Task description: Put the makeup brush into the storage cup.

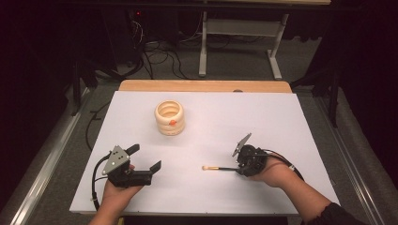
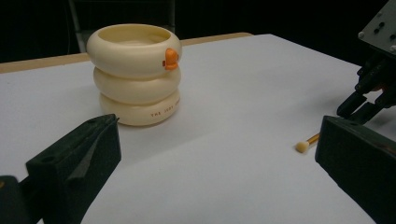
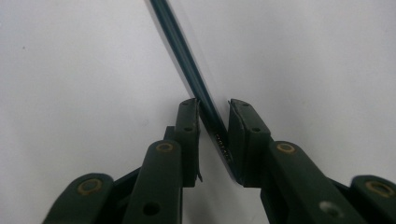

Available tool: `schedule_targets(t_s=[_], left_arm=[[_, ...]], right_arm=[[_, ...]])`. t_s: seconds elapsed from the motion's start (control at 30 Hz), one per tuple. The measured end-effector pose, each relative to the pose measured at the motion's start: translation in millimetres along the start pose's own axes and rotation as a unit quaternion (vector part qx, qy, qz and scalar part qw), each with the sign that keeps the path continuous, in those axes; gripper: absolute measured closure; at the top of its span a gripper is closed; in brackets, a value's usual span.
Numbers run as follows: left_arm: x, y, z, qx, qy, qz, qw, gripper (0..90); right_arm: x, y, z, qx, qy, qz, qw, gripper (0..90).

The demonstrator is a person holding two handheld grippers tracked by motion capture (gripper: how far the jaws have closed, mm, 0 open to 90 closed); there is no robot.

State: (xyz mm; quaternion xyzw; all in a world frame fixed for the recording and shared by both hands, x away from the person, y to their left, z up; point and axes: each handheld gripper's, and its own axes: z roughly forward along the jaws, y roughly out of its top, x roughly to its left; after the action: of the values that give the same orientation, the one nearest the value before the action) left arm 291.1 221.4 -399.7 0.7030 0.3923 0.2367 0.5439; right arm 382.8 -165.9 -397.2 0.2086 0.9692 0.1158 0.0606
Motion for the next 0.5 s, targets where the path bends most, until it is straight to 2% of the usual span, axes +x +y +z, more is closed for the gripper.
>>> schedule_targets(t_s=[0.23, 0.5], left_arm=[[-0.2, -0.1, 0.1, -0.004, 0.002, -0.005, 1.0, 0.8], [0.1, 0.0, -0.4, -0.004, 0.002, -0.004, 1.0, 0.8]], right_arm=[[1.3, 3.1, -0.1, 0.01, 0.002, -0.006, 0.9999, 85.9], [1.4, 6.2, 0.5, 0.021, 0.003, -0.001, 0.9998, 85.3]])
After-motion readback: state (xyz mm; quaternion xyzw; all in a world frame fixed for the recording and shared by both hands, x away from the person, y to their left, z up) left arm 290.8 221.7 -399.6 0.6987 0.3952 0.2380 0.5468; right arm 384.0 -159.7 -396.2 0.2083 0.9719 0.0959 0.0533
